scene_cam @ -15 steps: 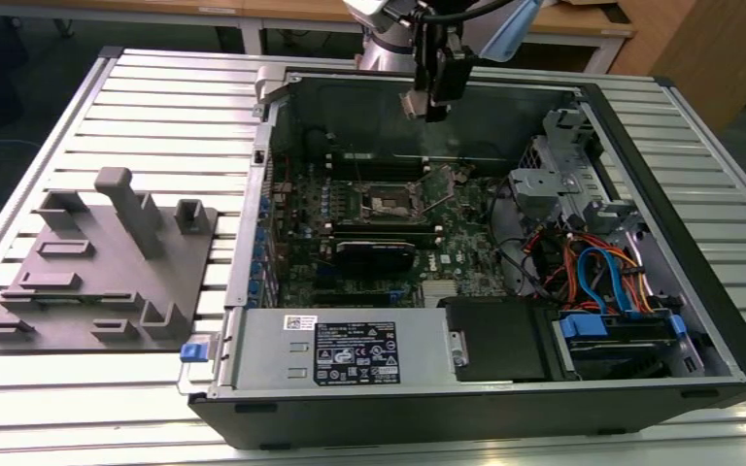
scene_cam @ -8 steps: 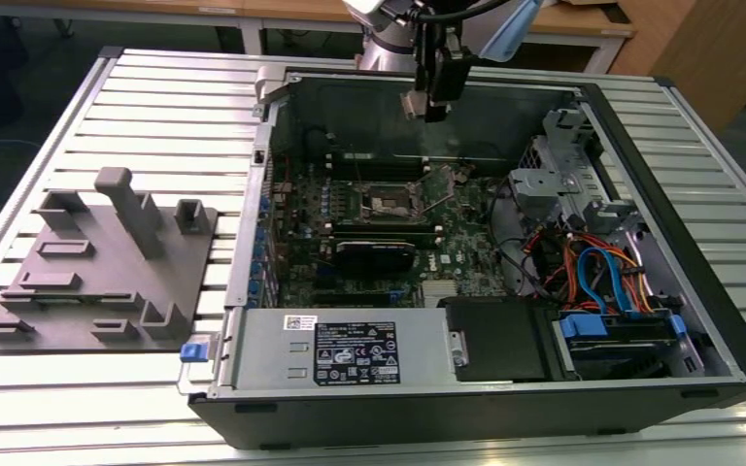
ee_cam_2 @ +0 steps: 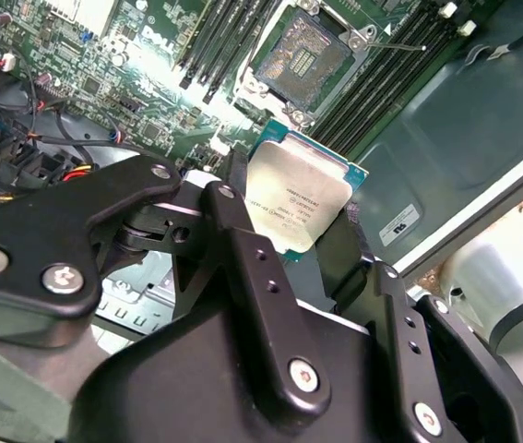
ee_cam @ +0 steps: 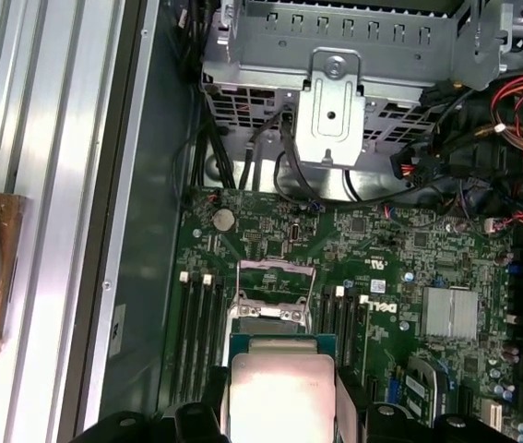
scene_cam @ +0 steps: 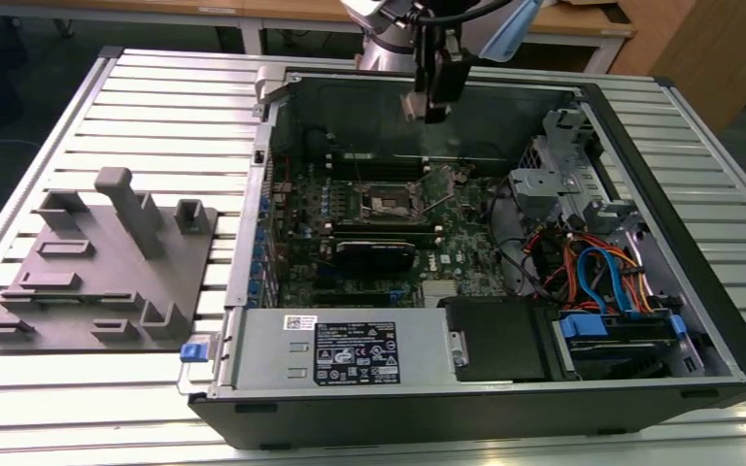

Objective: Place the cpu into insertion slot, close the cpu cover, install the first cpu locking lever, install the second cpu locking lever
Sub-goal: 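Place the cpu into insertion slot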

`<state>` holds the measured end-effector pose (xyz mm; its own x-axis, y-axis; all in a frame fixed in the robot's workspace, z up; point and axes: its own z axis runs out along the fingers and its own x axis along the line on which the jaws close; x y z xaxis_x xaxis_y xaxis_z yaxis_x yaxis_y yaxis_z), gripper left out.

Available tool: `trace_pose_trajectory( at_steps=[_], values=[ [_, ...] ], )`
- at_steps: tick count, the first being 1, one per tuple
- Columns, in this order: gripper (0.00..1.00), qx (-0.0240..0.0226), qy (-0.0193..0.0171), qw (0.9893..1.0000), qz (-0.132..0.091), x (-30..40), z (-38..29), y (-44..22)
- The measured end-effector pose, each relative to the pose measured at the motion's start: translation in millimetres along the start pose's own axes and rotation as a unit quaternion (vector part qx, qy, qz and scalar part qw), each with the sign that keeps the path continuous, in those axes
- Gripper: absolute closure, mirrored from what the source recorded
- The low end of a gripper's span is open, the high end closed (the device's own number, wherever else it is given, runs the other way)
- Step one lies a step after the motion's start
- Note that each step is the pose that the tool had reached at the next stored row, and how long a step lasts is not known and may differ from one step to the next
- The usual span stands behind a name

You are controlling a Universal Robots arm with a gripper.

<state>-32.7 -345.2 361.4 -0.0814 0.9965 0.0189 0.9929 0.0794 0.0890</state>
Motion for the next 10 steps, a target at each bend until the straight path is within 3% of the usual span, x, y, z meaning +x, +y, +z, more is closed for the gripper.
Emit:
trace_pose_trajectory(
  at_steps=[6, 10],
  values=[
    [0.46, -0.0004, -0.0027, 0.9997, 0.024, 0.3, 5.3, -0.4],
    [0.46, -0.0004, -0.0028, 0.9997, 0.025, 0.3, 6.8, -0.6]
  ],
)
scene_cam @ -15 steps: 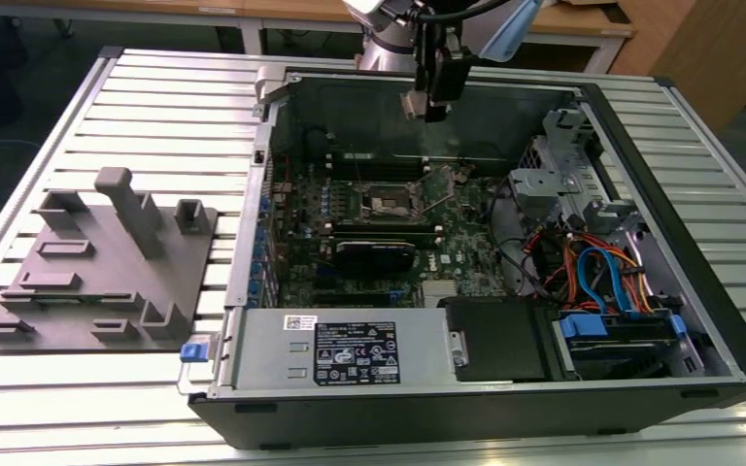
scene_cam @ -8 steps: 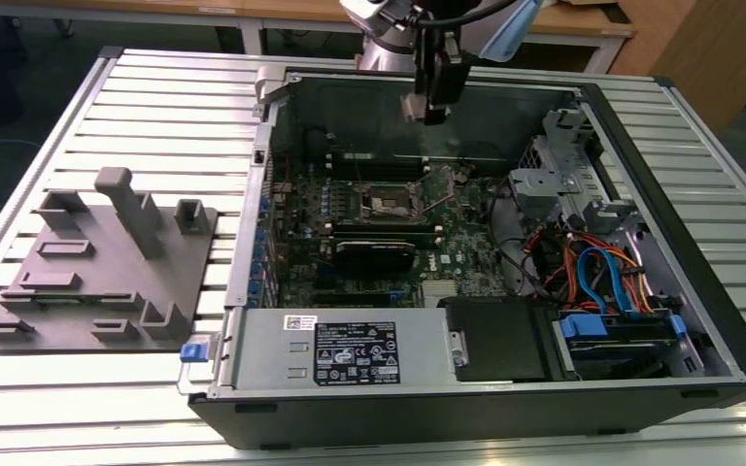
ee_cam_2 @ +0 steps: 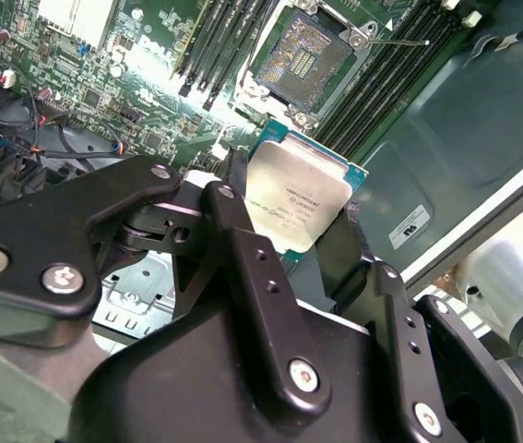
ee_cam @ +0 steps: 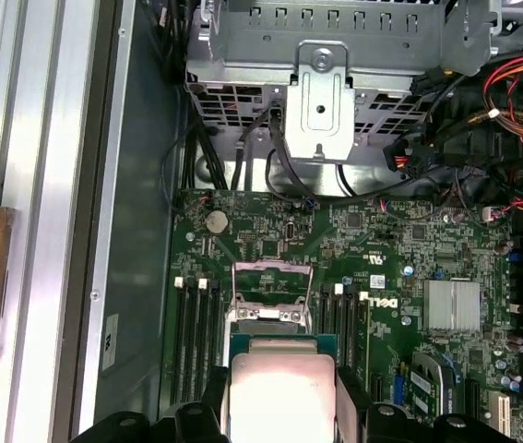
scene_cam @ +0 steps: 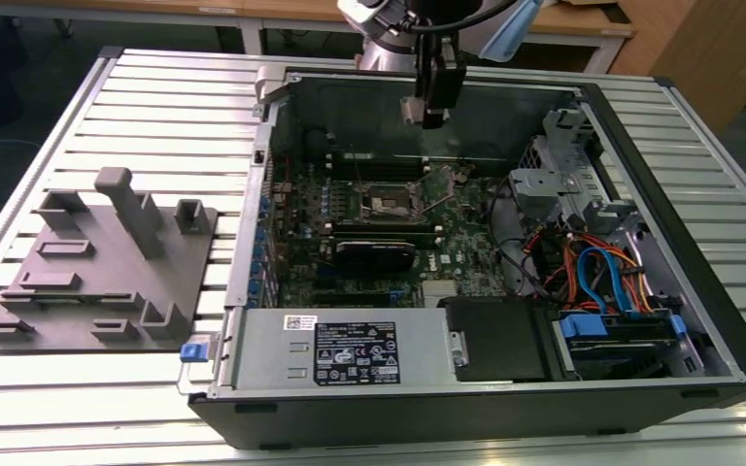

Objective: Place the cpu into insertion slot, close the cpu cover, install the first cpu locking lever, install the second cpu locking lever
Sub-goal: 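Place the cpu into insertion slot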

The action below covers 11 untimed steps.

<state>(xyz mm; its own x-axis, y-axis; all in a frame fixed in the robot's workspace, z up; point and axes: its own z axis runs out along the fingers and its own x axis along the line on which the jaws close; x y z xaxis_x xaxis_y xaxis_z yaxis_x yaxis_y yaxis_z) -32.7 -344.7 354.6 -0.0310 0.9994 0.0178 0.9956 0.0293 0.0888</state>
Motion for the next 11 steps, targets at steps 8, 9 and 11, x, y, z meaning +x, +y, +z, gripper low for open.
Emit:
trace_pose_trajectory(
  at_steps=[8, 9, 11],
  values=[
    [0.46, 0.0000, 0.0000, 1.0000, 0.000, 0.1, 0.4, -2.8],
    [0.46, -0.0001, 0.0001, 1.0000, 0.000, 0.1, 0.5, -3.2],
    [0.46, 0.0000, 0.0000, 1.0000, 0.000, 0.1, 0.5, -4.3]
  ],
)
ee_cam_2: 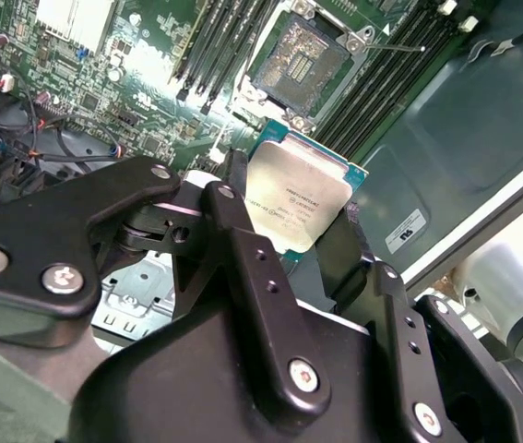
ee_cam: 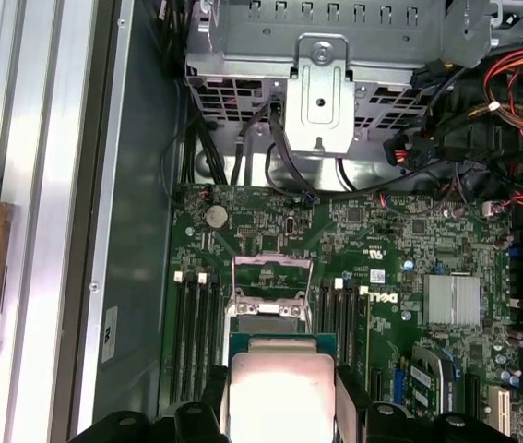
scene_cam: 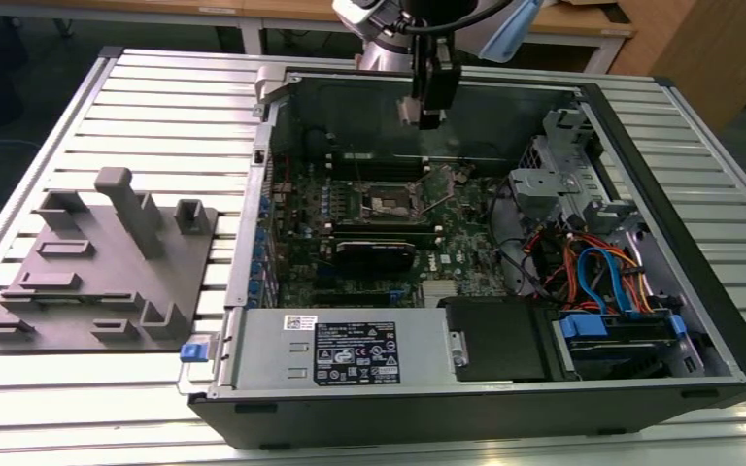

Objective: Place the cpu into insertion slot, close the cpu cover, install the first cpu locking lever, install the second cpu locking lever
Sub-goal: 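Place the cpu into insertion slot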

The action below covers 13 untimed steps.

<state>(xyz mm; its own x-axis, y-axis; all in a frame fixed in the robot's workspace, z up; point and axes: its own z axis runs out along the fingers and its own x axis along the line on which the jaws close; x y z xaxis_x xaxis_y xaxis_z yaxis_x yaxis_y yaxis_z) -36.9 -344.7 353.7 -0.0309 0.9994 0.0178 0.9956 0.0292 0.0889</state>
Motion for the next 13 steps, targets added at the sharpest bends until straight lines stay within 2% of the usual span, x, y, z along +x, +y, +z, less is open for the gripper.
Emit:
trace_pose_trajectory(
  at_steps=[8, 13],
  values=[
    [0.46, 0.0000, 0.0001, 1.0000, 0.000, 0.0, 1.6, -0.2],
    [0.46, 0.0000, 0.0000, 1.0000, 0.000, 0.0, 5.8, -1.4]
  ],
)
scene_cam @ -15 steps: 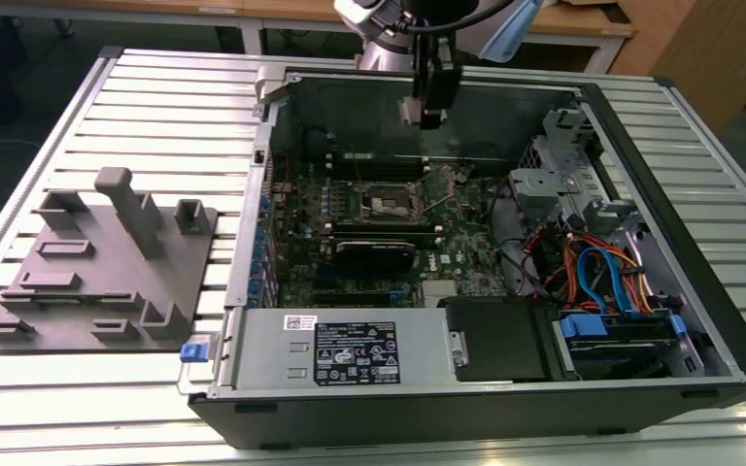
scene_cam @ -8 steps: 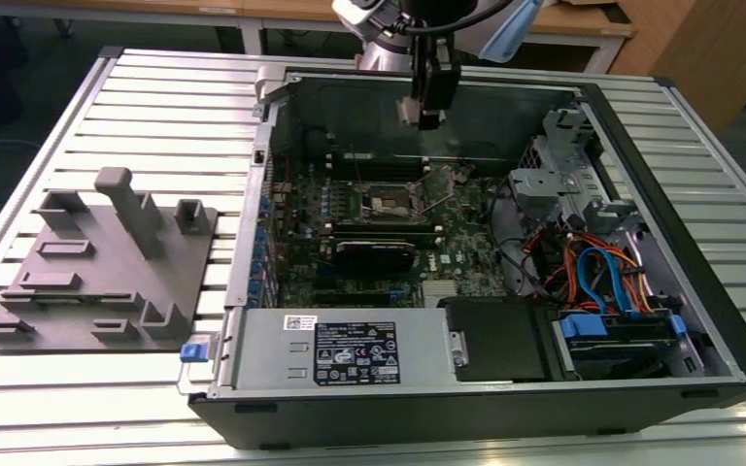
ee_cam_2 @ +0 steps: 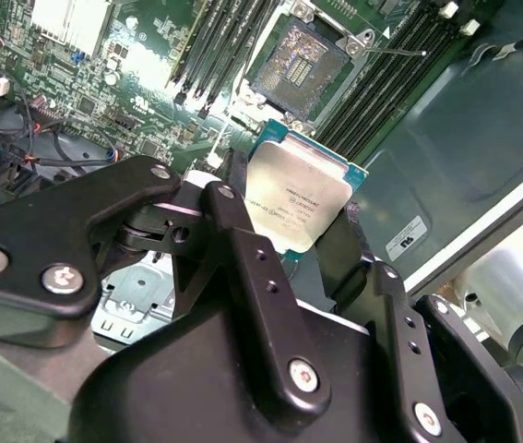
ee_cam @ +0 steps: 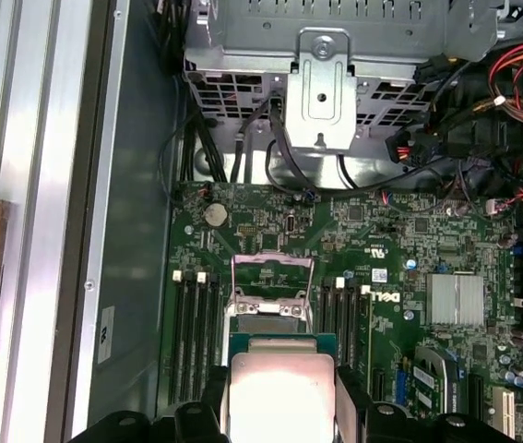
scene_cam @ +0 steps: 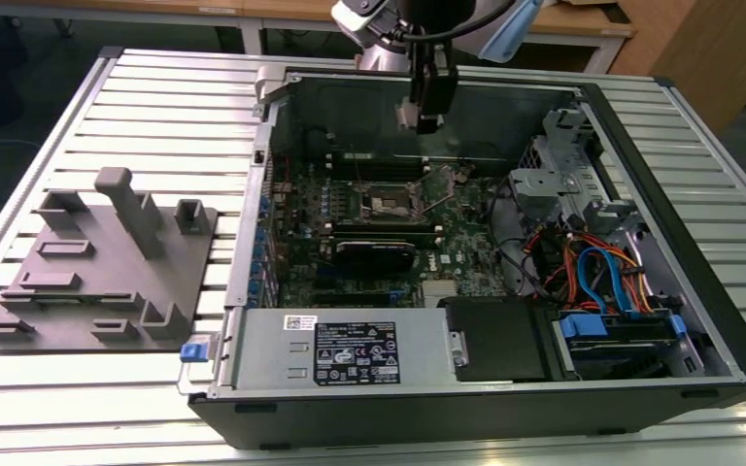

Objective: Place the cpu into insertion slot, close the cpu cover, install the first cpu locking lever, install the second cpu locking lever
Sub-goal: 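Place the cpu into insertion slot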

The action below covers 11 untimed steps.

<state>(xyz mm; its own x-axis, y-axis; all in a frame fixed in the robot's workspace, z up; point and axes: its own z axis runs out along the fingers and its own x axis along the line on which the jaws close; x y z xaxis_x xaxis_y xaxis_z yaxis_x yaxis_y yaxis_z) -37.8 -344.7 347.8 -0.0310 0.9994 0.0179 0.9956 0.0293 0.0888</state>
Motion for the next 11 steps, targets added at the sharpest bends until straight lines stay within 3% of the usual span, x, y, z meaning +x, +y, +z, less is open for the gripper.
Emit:
trace_pose_trajectory(
  at_steps=[8, 11],
  values=[
    [0.46, 0.0031, -0.0001, 1.0000, 0.003, 1.3, 13.2, -2.1],
    [0.46, 0.0071, -0.0001, 1.0000, 0.004, 1.3, 17.9, -2.6]
  ],
)
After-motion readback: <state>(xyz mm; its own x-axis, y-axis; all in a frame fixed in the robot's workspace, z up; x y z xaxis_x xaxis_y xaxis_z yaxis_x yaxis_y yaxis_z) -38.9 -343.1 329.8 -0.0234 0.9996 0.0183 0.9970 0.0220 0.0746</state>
